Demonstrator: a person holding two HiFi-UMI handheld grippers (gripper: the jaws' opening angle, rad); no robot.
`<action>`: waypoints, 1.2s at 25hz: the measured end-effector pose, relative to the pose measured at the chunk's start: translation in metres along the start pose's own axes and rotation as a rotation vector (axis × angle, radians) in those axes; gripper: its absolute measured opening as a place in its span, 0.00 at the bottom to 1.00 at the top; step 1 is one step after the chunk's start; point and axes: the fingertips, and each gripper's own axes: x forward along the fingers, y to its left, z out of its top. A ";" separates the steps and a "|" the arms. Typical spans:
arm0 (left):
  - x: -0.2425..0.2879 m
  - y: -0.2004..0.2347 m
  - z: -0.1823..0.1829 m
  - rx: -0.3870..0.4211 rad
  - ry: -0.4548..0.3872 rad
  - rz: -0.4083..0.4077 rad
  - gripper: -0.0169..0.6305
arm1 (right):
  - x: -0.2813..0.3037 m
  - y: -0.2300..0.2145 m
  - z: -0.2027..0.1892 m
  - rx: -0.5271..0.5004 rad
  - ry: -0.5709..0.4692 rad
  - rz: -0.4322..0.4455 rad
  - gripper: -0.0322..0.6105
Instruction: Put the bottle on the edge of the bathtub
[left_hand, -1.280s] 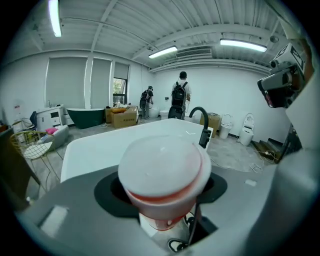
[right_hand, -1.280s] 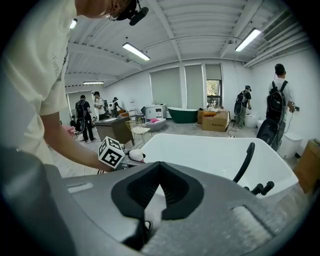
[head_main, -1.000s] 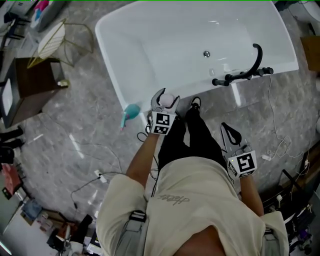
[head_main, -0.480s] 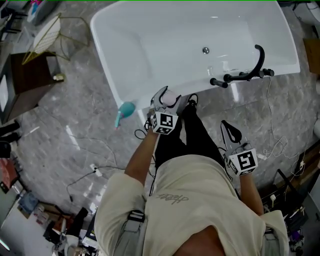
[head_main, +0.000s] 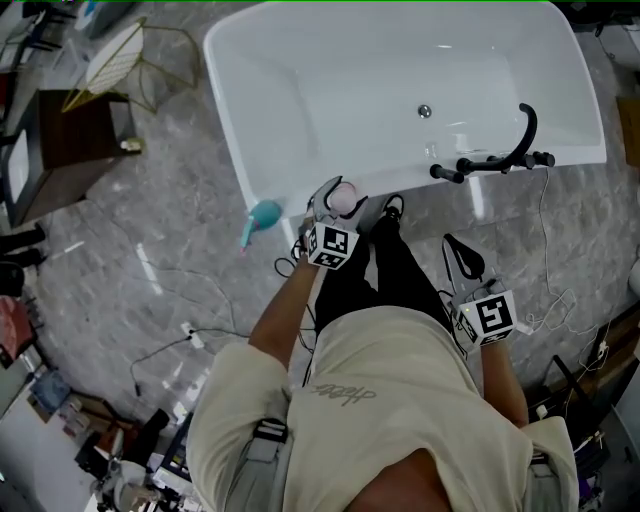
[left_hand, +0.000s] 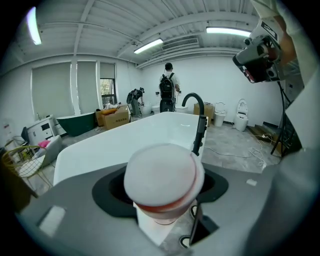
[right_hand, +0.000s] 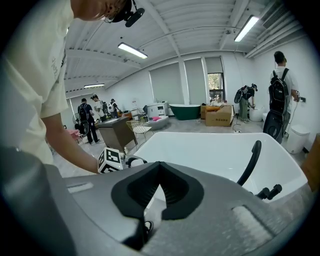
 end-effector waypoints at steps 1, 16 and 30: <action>-0.002 0.001 0.002 0.000 -0.005 0.001 0.53 | 0.001 0.002 0.002 -0.002 -0.006 0.000 0.05; -0.086 0.015 0.063 -0.275 -0.205 0.038 0.51 | 0.005 0.041 0.064 -0.095 -0.170 0.029 0.05; -0.169 0.016 0.144 -0.356 -0.376 -0.052 0.25 | 0.007 0.055 0.092 -0.053 -0.259 0.032 0.05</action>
